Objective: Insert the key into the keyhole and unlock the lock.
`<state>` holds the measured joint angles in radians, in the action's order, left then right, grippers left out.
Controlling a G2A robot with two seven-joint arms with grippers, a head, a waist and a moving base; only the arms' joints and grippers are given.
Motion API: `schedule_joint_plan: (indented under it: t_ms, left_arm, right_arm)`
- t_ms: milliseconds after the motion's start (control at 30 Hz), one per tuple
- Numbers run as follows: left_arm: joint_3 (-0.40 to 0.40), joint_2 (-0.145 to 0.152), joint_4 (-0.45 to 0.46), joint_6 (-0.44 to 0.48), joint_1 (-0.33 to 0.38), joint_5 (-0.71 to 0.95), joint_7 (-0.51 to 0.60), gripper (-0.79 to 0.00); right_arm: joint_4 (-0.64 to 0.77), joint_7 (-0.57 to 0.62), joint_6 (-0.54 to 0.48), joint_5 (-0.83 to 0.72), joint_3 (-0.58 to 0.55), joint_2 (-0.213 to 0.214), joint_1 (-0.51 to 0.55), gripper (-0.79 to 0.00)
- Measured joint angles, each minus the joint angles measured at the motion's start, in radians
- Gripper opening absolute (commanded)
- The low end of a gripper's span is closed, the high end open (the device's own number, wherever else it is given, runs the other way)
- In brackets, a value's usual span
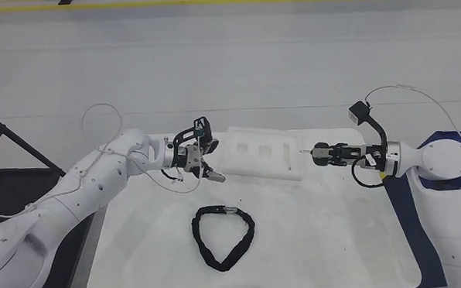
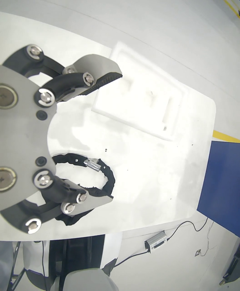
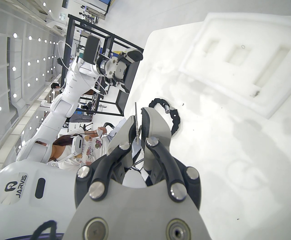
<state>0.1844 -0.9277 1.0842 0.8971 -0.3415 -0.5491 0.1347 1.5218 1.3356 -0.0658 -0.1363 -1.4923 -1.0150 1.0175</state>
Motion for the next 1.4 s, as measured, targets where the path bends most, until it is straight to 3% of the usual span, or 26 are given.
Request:
schedule_joint_plan:
  t_ms: [367,667,1200,1400]
  left_arm:
    - [0.009,-0.066,-0.103,0.113,-0.078,-0.271,-0.17,0.0]
    - [-0.015,-0.108,-0.14,0.115,-0.119,-0.424,-0.25,0.0]
    - [-0.001,-0.107,-0.122,0.091,-0.135,-0.439,-0.259,0.0]
    - [0.007,-0.102,-0.133,0.109,-0.165,-0.592,-0.396,0.0]
  right_arm:
    - [0.0,0.0,0.0,0.0,0.0,0.0,0.0,-0.785]
    - [0.0,0.0,0.0,0.0,0.0,0.0,0.0,-0.785]
    - [0.0,0.0,0.0,0.0,0.0,0.0,0.0,-0.785]
    - [0.0,0.0,0.0,0.0,0.0,0.0,0.0,-0.785]
